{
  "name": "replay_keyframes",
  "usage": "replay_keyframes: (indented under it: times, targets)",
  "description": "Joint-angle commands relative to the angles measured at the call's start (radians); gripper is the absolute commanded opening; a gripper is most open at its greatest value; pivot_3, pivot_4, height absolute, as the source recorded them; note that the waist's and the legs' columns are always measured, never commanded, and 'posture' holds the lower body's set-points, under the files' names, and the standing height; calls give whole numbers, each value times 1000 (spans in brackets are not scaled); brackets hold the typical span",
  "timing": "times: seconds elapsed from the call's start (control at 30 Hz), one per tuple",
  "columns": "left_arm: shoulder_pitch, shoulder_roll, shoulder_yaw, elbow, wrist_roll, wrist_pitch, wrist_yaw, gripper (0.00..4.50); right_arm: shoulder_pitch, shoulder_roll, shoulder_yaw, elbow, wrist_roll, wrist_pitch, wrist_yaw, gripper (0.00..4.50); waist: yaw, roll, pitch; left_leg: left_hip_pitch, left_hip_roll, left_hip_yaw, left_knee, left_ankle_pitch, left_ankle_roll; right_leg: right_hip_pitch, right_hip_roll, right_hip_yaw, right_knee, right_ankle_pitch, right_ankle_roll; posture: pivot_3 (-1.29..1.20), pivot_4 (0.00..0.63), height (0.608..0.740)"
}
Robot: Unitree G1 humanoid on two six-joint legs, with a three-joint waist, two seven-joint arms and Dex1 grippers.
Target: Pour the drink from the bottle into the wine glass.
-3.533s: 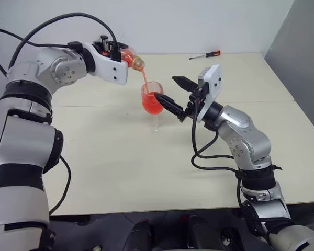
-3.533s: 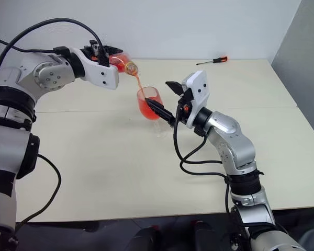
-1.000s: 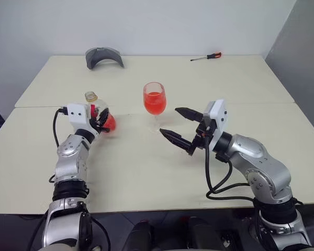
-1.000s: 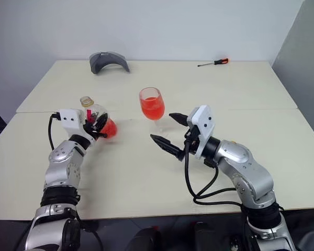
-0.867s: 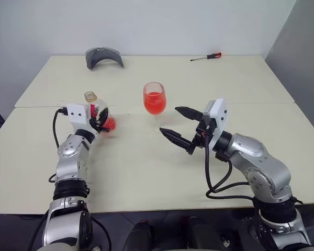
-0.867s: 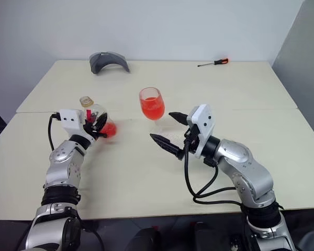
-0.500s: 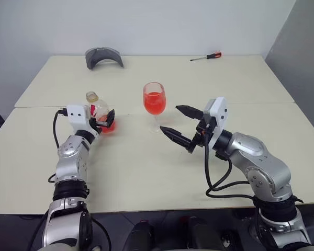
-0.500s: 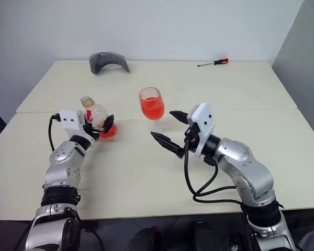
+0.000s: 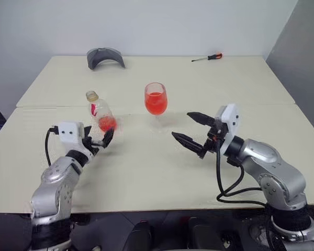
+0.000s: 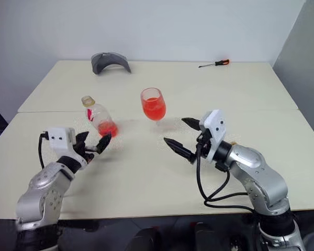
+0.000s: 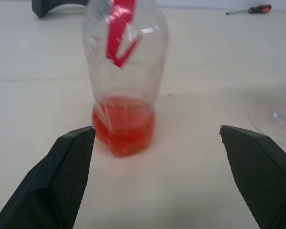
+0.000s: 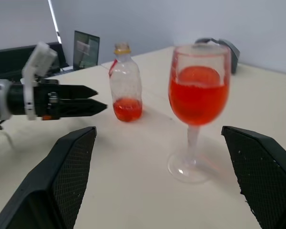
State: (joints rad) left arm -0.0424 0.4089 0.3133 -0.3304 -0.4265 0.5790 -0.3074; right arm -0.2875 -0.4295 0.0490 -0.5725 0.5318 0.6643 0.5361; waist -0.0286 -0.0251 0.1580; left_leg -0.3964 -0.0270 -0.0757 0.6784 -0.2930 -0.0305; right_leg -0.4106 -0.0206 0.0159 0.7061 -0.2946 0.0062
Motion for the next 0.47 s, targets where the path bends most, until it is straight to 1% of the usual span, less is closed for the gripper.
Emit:
replay_keyframes:
  times: [0.03, 0.17, 0.23, 0.33, 0.4, 0.47]
  targets:
    - [53, -23, -38, -154, -17, 77, 51, 4474, 66, -10, -36, -65, -34, 8, -75, 4500, 1, 0, 0, 0, 0, -1, 0, 0, 0, 1, 0, -1, -1, 0, 0, 0, 150, 740]
    - [71, -62, -92, -217, 26, 135, 130, 4474, 158, 25, -55, -100, -130, 37, -244, 4500, 6, 0, 0, 2, 0, -1, 0, 0, 0, 5, 0, -1, -3, 0, 0, 0, 150, 740]
    - [79, -76, -129, -242, 44, 137, 148, 4474, 215, 53, -65, -113, -212, 69, -362, 4500, 6, 0, -1, 3, 0, -1, 0, 0, 0, 6, 1, -1, -3, 0, 0, 0, 150, 740]
    - [89, -78, -160, -254, 67, 125, 154, 4474, 278, 96, -78, -133, -269, 102, -458, 4500, 6, 0, -1, 3, 0, 0, -1, 0, 0, 6, 1, 0, -4, 0, 0, 0, 150, 740]
    - [95, -85, -158, -250, 75, 114, 158, 4474, 336, 132, -88, -153, -305, 118, -517, 4500, 6, 1, -1, 3, 0, 0, -1, 0, 0, 6, 1, 0, -4, 0, 0, 0, 150, 740]
    - [107, -80, -151, -250, 87, 108, 161, 4474, 365, 162, -89, -172, -321, 130, -546, 4500, 6, 2, -1, 3, 0, 0, -2, 0, 0, 6, 1, 0, -4, 0, 0, 0, 150, 740]
